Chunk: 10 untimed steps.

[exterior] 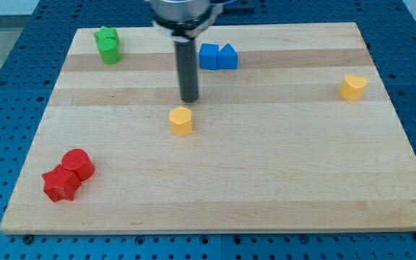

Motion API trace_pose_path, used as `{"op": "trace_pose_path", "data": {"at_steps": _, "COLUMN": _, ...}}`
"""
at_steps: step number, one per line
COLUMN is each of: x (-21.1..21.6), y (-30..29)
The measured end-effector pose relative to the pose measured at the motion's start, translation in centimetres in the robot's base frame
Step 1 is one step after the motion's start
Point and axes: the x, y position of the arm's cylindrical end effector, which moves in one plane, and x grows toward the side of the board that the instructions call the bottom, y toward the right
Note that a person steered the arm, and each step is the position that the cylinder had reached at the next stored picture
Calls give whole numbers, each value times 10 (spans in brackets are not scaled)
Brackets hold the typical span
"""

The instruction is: Move the hexagon to the bottom left of the heart

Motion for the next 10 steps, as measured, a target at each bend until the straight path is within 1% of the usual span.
{"op": "trace_pose_path", "data": {"at_steps": 1, "x": 13, "y": -29}}
{"op": "trace_pose_path", "data": {"at_steps": 4, "x": 54, "y": -30}}
{"op": "trace_pose_path", "data": {"at_steps": 6, "x": 61, "y": 41}}
{"op": "trace_pose_path", "data": {"at_steps": 7, "x": 92, "y": 66}}
{"op": "trace_pose_path", "data": {"at_steps": 8, "x": 100, "y": 84}}
{"op": "trace_pose_path", "data": {"at_steps": 9, "x": 91, "y": 108}}
{"op": "trace_pose_path", "data": {"at_steps": 10, "x": 69, "y": 121}}
